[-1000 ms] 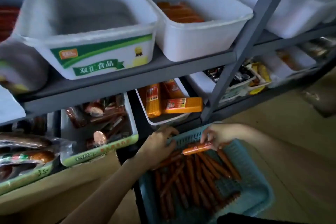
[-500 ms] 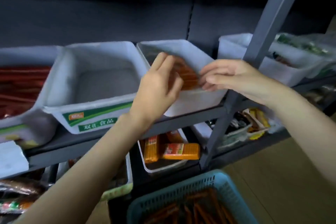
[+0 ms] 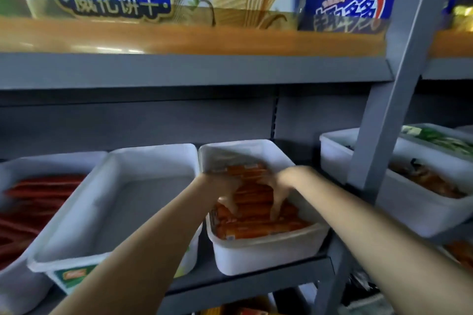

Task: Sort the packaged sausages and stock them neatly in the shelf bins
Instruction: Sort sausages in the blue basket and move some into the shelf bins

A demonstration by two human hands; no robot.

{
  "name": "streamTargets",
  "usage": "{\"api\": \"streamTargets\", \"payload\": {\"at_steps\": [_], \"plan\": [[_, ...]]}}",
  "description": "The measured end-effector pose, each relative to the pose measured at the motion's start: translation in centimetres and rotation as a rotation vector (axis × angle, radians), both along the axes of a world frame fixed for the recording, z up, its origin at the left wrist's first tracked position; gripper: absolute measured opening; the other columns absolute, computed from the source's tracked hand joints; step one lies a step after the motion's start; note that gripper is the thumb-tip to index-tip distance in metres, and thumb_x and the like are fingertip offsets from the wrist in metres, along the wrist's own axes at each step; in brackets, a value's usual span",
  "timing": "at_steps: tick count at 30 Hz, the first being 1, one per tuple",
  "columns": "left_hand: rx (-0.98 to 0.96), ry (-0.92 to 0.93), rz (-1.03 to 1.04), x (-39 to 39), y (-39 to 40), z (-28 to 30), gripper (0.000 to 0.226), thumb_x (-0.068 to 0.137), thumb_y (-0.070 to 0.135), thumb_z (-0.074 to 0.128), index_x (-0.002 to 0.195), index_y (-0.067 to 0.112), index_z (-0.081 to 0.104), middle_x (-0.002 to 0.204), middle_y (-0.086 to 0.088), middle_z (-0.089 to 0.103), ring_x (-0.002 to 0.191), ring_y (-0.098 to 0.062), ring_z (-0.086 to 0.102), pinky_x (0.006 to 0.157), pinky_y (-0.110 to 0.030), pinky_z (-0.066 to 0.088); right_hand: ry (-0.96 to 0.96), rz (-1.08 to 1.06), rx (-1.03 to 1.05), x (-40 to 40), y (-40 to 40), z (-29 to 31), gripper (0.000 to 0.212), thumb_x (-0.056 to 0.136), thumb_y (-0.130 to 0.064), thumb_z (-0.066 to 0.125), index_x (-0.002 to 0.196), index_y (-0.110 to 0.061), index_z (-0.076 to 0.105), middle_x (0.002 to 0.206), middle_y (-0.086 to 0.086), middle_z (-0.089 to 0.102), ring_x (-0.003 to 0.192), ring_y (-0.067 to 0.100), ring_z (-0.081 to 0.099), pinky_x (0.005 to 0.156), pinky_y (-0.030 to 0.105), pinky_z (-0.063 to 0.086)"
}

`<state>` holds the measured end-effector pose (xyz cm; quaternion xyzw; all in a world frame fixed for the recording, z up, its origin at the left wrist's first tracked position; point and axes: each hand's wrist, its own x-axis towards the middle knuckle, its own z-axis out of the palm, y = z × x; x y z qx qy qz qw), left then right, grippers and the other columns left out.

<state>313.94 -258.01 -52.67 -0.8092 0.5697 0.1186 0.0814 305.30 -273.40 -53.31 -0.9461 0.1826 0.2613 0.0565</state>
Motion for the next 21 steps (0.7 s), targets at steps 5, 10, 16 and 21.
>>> {"api": "streamTargets", "payload": {"at_steps": [5, 10, 16, 21], "plan": [[0.101, 0.039, 0.046, 1.0, -1.1, -0.4, 0.067, 0.073, 0.038, 0.075, 0.130, 0.021, 0.044, 0.124, -0.002, 0.056, 0.110, -0.022, 0.055, 0.093, -0.029, 0.046, -0.031, 0.026, 0.038, -1.1, 1.5, 0.6, 0.098, 0.059, -0.046, 0.085, 0.141, -0.027, 0.034, 0.138, -0.006, 0.044, 0.123, 0.020, 0.047, 0.104, 0.040, 0.042], [0.105, -0.003, 0.053, 0.4, -1.3, -1.4, 0.063, 0.070, 0.033, 0.077, 0.123, 0.021, 0.047, 0.118, -0.001, 0.060, 0.102, -0.019, 0.058, 0.088, -0.028, 0.049, -0.066, 0.100, -0.043, -1.4, 2.1, 0.2, 0.086, 0.072, -0.039, 0.078, 0.141, -0.018, 0.032, 0.139, 0.005, 0.044, 0.121, 0.024, 0.048, 0.103, 0.039, 0.042], [-0.178, -0.217, 0.084, -0.4, -0.8, -0.3, 0.090, 0.065, 0.034, 0.079, 0.140, 0.030, 0.029, 0.133, 0.002, 0.050, 0.121, -0.022, 0.049, 0.101, -0.033, 0.038, -0.369, 0.068, -0.120, -3.3, 3.0, 1.3, 0.088, 0.071, -0.026, 0.079, 0.142, -0.016, 0.028, 0.135, 0.009, 0.044, 0.122, 0.028, 0.046, 0.094, 0.035, 0.043], [-0.573, -0.491, 0.132, -3.2, 1.6, 3.4, 0.070, 0.070, 0.050, 0.067, 0.127, 0.025, 0.034, 0.116, 0.000, 0.062, 0.106, -0.024, 0.059, 0.094, -0.034, 0.035, -0.599, 0.121, -0.445, -6.2, 5.8, 6.4, 0.075, 0.075, -0.028, 0.071, 0.137, -0.020, 0.029, 0.122, 0.010, 0.050, 0.110, 0.033, 0.053, 0.078, 0.033, 0.038]]}}
